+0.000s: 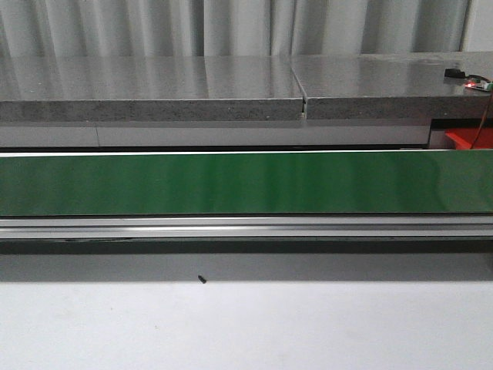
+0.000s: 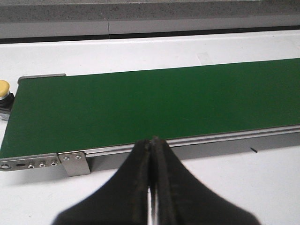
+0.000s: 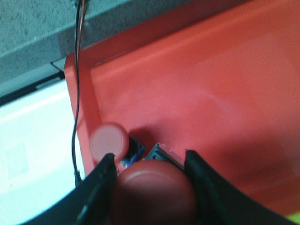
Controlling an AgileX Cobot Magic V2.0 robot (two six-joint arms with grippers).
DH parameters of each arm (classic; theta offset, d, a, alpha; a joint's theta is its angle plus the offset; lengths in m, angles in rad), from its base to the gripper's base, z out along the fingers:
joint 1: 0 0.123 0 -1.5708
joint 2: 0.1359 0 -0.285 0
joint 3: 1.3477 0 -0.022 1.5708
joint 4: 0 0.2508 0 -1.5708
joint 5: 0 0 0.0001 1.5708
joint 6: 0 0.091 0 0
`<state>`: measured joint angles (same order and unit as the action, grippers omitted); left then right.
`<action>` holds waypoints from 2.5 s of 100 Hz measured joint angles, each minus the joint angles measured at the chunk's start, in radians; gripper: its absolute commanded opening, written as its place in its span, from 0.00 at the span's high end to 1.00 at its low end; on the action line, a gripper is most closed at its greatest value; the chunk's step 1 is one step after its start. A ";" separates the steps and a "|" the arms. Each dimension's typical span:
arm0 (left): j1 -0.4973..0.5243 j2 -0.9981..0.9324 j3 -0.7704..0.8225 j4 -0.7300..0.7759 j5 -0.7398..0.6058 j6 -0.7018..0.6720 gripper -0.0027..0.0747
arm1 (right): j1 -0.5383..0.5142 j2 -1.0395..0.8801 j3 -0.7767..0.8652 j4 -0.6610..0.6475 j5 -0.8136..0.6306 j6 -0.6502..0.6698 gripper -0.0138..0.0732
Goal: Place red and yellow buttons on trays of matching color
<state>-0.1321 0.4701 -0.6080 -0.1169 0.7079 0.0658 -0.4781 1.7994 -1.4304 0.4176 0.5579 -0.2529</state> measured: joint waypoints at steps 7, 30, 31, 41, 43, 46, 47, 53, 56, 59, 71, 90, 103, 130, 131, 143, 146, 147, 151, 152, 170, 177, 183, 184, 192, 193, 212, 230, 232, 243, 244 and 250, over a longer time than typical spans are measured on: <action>0.000 0.000 0.000 0.000 0.000 0.000 0.99 | 0.000 0.038 -0.045 0.000 0.004 0.002 0.57; 0.000 0.000 0.000 0.000 0.000 0.000 0.99 | 0.000 0.149 -0.155 0.000 0.010 0.004 0.57; 0.000 0.000 0.000 0.000 0.000 0.000 0.99 | 0.000 0.152 -0.158 0.000 0.010 0.004 0.57; 0.000 0.000 0.000 0.000 0.000 0.000 0.99 | 0.000 0.199 -0.187 0.000 0.010 0.004 0.57; 0.000 0.000 0.000 0.000 0.000 0.000 0.99 | 0.000 0.210 -0.192 0.000 0.010 0.004 0.57; 0.000 0.000 0.000 0.000 0.000 0.000 0.99 | 0.000 0.226 -0.200 0.000 0.010 0.004 0.57; 0.000 0.000 0.000 0.000 0.000 0.000 0.99 | 0.000 0.230 -0.203 0.000 0.010 0.004 0.57; 0.000 0.000 0.000 0.000 0.000 0.000 0.99 | 0.000 0.256 -0.213 0.000 0.010 0.004 0.57; 0.000 0.000 0.000 0.000 0.000 0.000 0.99 | 0.000 0.266 -0.216 0.000 0.010 0.004 0.57; 0.000 0.000 0.000 0.000 0.000 0.000 0.99 | 0.000 0.275 -0.217 0.000 0.008 0.004 0.57; 0.000 0.000 0.000 0.000 0.000 0.000 0.99 | 0.000 0.303 -0.217 0.000 0.006 0.004 0.57; 0.000 0.000 0.000 0.000 0.000 0.000 0.99 | 0.000 0.325 -0.217 0.000 0.002 0.004 0.49; 0.000 0.000 0.000 0.000 0.000 0.000 0.99 | 0.000 0.325 -0.219 0.000 -0.002 0.004 0.26; 0.000 0.000 0.000 0.000 0.000 0.000 0.99 | 0.000 0.316 -0.219 -0.011 -0.011 0.002 0.19; 0.000 0.000 0.000 0.000 0.000 0.000 0.99 | 0.000 0.313 -0.219 -0.011 -0.011 0.002 0.19; 0.000 0.000 0.000 0.000 0.000 0.000 0.99 | 0.000 0.281 -0.219 -0.020 -0.014 -0.002 0.21; 0.000 0.000 0.000 0.000 0.000 0.000 0.99 | 0.000 0.271 -0.219 -0.027 -0.016 -0.003 0.25; 0.000 0.000 0.000 0.000 0.000 0.000 0.99 | 0.000 0.266 -0.219 -0.030 -0.016 -0.005 0.27; 0.000 0.000 0.000 0.000 0.000 0.000 0.99 | 0.000 0.249 -0.219 -0.041 -0.016 -0.013 0.33; 0.000 0.000 0.000 0.000 0.000 0.000 0.99 | 0.002 0.247 -0.219 -0.043 -0.016 -0.015 0.36; 0.000 0.000 0.000 0.000 0.000 0.000 0.99 | 0.024 0.187 -0.219 -0.062 -0.016 -0.045 0.81; 0.000 0.000 0.000 0.000 0.000 0.000 0.99 | 0.041 0.166 -0.219 -0.071 -0.009 -0.054 0.92; 0.000 0.000 0.000 0.000 0.000 0.000 0.99 | 0.062 0.152 -0.219 -0.076 0.001 -0.064 0.91; 0.000 0.000 0.000 0.000 0.000 0.000 0.99 | 0.065 0.149 -0.219 -0.078 0.001 -0.064 0.91; 0.000 0.000 0.000 0.000 0.000 0.000 0.99 | 0.102 0.130 -0.219 -0.080 0.013 -0.070 0.91; 0.000 0.000 0.000 0.000 0.000 0.000 0.99 | 0.106 0.127 -0.219 -0.080 0.017 -0.071 0.91; 0.000 0.000 0.000 0.000 0.000 0.000 0.99 | 0.212 0.063 -0.216 -0.087 0.049 -0.076 0.91; 0.000 0.000 0.000 0.000 0.000 0.000 0.99 | 0.312 -0.034 -0.164 -0.102 0.053 -0.078 0.91; 0.000 0.000 0.000 0.000 0.000 0.000 0.99 | 0.319 -0.043 -0.154 -0.105 0.053 -0.078 0.91; 0.000 0.000 0.000 0.000 0.000 0.000 0.99 | 0.346 -0.115 -0.087 -0.110 0.049 -0.078 0.91; 0.000 0.000 0.000 0.000 0.000 0.000 0.99 | 0.349 -0.124 -0.082 -0.110 0.047 -0.078 0.91; 0.000 0.000 0.000 0.000 0.000 0.000 0.99 | 0.356 -0.162 -0.036 -0.110 0.035 -0.078 0.91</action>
<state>-0.1321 0.4701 -0.6080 -0.1169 0.7079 0.0658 -0.1218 1.6371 -1.4663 0.3075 0.5927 -0.3311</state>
